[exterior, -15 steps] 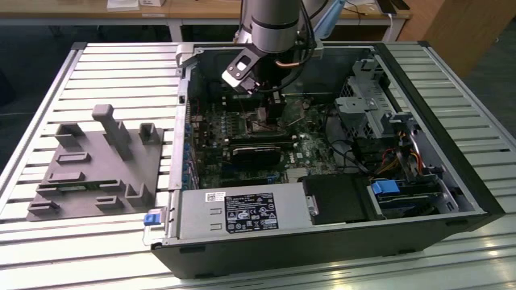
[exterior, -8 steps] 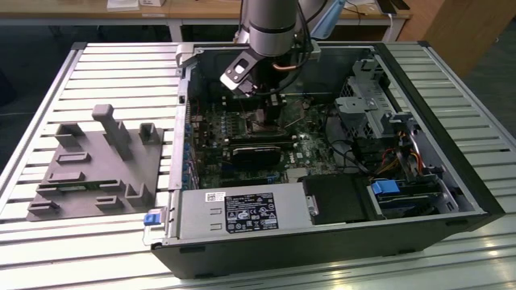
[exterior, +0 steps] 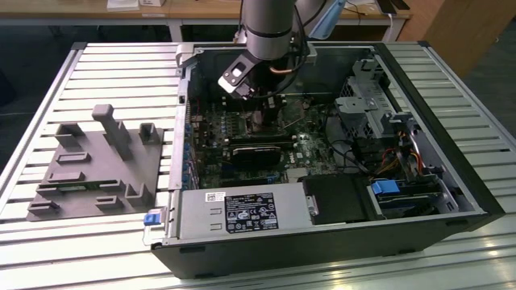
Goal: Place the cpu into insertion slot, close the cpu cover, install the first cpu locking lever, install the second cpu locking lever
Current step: 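Place the cpu into insertion slot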
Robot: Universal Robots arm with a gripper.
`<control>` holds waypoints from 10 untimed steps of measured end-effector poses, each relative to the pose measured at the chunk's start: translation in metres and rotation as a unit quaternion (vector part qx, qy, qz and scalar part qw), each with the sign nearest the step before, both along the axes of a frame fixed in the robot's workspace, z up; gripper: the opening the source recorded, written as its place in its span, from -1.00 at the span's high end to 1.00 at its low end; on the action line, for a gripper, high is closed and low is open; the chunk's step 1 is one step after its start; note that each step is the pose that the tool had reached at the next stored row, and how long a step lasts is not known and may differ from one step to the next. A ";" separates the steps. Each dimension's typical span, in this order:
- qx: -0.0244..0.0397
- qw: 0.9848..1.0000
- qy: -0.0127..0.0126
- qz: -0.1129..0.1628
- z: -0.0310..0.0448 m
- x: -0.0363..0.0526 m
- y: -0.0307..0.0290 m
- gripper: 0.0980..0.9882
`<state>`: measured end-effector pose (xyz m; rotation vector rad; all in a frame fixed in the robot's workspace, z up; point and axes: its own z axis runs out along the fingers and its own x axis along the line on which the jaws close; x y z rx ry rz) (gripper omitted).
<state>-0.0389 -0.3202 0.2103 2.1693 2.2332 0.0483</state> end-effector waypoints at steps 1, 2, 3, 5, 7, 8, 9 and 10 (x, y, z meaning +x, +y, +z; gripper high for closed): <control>0.000 1.000 0.000 0.000 -0.0011 -0.0004 0.0001 0.01; 0.000 1.000 0.000 0.000 -0.0024 -0.0007 0.0002 0.01; 0.000 1.000 0.000 0.000 -0.0039 -0.0008 0.0003 0.01; 0.000 1.000 0.000 0.000 -0.0070 -0.0010 0.0007 0.01; 0.000 1.000 0.000 0.000 -0.0093 -0.0010 0.0009 0.01; 0.000 1.000 0.000 0.000 -0.0100 -0.0010 0.0009 0.01; 0.000 1.000 0.000 -0.001 -0.0105 -0.0011 0.0008 0.01; 0.000 1.000 0.000 -0.001 -0.0113 -0.0011 0.0008 0.01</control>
